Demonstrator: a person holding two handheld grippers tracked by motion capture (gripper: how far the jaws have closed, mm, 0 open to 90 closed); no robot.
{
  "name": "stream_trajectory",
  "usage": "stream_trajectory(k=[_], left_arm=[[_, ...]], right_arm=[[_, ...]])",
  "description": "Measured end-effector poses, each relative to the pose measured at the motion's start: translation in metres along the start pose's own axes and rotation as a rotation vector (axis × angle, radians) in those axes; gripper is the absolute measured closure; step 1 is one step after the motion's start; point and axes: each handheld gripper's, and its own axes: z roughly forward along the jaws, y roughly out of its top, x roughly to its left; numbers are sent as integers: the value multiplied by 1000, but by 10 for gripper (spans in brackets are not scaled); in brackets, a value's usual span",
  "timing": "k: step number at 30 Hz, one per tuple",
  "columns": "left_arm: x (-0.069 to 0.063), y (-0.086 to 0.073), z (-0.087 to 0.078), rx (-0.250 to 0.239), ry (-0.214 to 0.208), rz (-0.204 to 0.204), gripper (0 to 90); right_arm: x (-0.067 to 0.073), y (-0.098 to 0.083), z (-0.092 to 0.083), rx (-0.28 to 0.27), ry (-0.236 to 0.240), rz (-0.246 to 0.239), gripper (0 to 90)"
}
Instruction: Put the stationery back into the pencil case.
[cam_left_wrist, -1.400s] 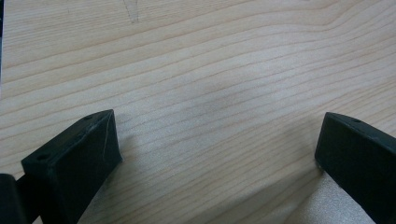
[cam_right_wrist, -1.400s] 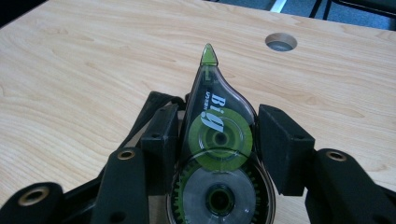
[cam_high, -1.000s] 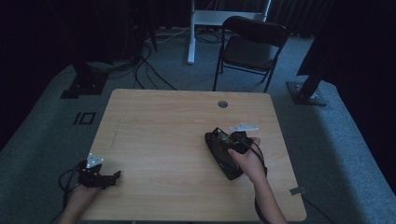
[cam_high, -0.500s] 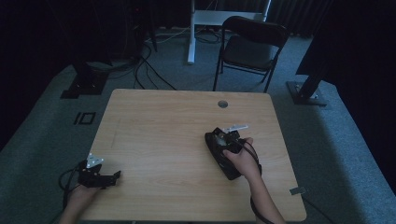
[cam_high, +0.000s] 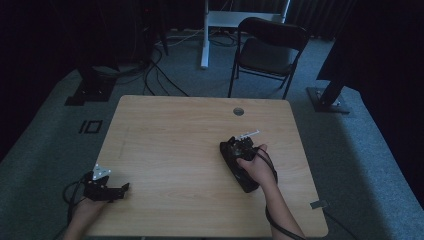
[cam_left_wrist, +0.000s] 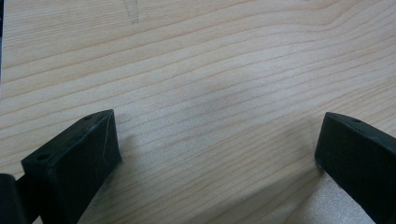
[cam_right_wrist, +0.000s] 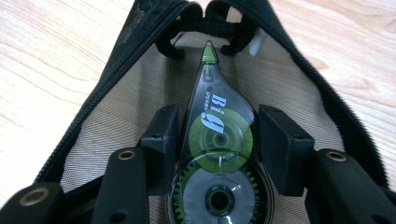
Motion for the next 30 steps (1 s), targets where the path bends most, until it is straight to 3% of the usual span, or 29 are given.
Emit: stream_trajectory(k=[14, 22, 30], left_arm=[[0, 0, 0, 0, 0, 0, 0], [0, 0, 0, 1, 0, 1, 0], [0, 0, 0, 1, 0, 1, 0]], right_arm=[[6, 5, 10, 75, -10, -16, 492], [4, 5, 11, 82, -4, -10, 492], [-2, 4, 0, 30, 25, 17, 491]])
